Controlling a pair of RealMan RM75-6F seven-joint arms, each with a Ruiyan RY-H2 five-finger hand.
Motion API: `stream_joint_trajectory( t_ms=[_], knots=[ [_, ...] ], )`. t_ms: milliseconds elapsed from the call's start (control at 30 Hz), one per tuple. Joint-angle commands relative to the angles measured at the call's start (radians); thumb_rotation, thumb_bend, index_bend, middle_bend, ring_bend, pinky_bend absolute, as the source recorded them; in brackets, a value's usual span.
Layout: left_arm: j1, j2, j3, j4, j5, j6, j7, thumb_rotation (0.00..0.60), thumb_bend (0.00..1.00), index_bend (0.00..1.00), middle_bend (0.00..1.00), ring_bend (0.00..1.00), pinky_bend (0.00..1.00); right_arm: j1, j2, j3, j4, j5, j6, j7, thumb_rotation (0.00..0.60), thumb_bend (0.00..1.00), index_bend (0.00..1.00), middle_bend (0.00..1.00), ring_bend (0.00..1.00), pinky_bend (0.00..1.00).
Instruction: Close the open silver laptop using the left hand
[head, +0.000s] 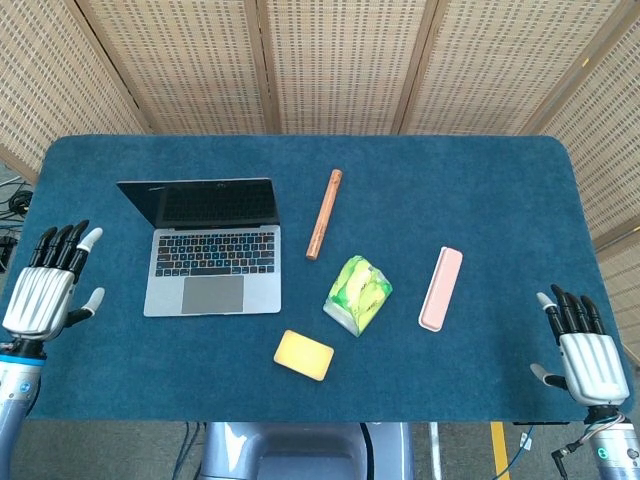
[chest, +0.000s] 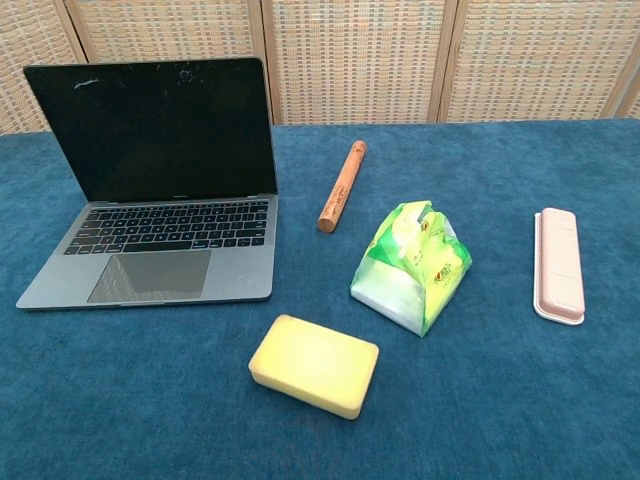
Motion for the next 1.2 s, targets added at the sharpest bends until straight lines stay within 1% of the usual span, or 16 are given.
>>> stream_joint_trajectory(
  t_ms=[33, 267, 400, 533, 667, 800, 867, 1000, 1133, 1200],
  knots=[
    [-0.057, 0.019, -0.038, -0.040, -0.069, -0.071, 0.051, 0.600, 0.41, 0.00, 0.00, 0.00, 0.00, 0.001, 0.002, 0.001, 0.001, 0.002, -0.002, 0.004, 0.600, 0.06, 0.00, 0.00, 0.00, 0.00],
    [-0.156, 0.056, -0.101, -0.089, -0.236, -0.198, 0.114, 0.600, 0.44, 0.00, 0.00, 0.00, 0.00, 0.004, 0.002, -0.001, 0.002, 0.004, -0.011, 0.009, 0.600, 0.06, 0.00, 0.00, 0.00, 0.00],
    [-0.236, 0.075, -0.152, -0.111, -0.363, -0.274, 0.150, 0.600, 0.49, 0.01, 0.00, 0.00, 0.00, 0.008, 0.000, -0.005, 0.004, -0.004, -0.016, 0.009, 0.600, 0.05, 0.00, 0.00, 0.00, 0.00],
    [-0.277, 0.089, -0.162, -0.125, -0.435, -0.301, 0.192, 0.600, 0.53, 0.01, 0.00, 0.00, 0.00, 0.010, -0.002, -0.006, 0.006, -0.007, -0.019, 0.009, 0.600, 0.05, 0.00, 0.00, 0.00, 0.00],
    [-0.314, 0.095, -0.165, -0.131, -0.488, -0.311, 0.238, 0.600, 0.54, 0.01, 0.00, 0.00, 0.00, 0.012, -0.003, -0.008, 0.006, -0.008, -0.023, 0.007, 0.600, 0.06, 0.00, 0.00, 0.00, 0.00],
    [-0.372, 0.096, -0.167, -0.138, -0.584, -0.326, 0.298, 0.600, 0.54, 0.01, 0.00, 0.00, 0.00, 0.015, -0.007, -0.013, 0.007, -0.014, -0.030, 0.002, 0.600, 0.06, 0.00, 0.00, 0.00, 0.00],
    [-0.407, 0.088, -0.164, -0.131, -0.639, -0.332, 0.334, 0.600, 0.55, 0.01, 0.00, 0.00, 0.00, 0.017, -0.008, -0.015, 0.007, -0.018, -0.033, 0.000, 0.600, 0.06, 0.00, 0.00, 0.00, 0.00],
    [-0.465, 0.067, -0.158, -0.112, -0.732, -0.342, 0.381, 0.600, 0.62, 0.02, 0.00, 0.00, 0.00, 0.021, -0.008, -0.019, 0.005, -0.019, -0.041, 0.001, 0.600, 0.06, 0.00, 0.00, 0.00, 0.00],
    [-0.504, 0.048, -0.161, -0.089, -0.813, -0.367, 0.379, 0.600, 0.64, 0.02, 0.00, 0.00, 0.00, 0.022, -0.004, -0.017, 0.005, -0.015, -0.044, 0.010, 0.600, 0.06, 0.00, 0.00, 0.00, 0.00],
    [-0.525, 0.038, -0.154, -0.067, -0.849, -0.381, 0.385, 0.600, 0.65, 0.02, 0.00, 0.00, 0.00, 0.022, -0.003, -0.016, 0.006, -0.013, -0.044, 0.018, 0.600, 0.06, 0.00, 0.00, 0.00, 0.00]
  ],
)
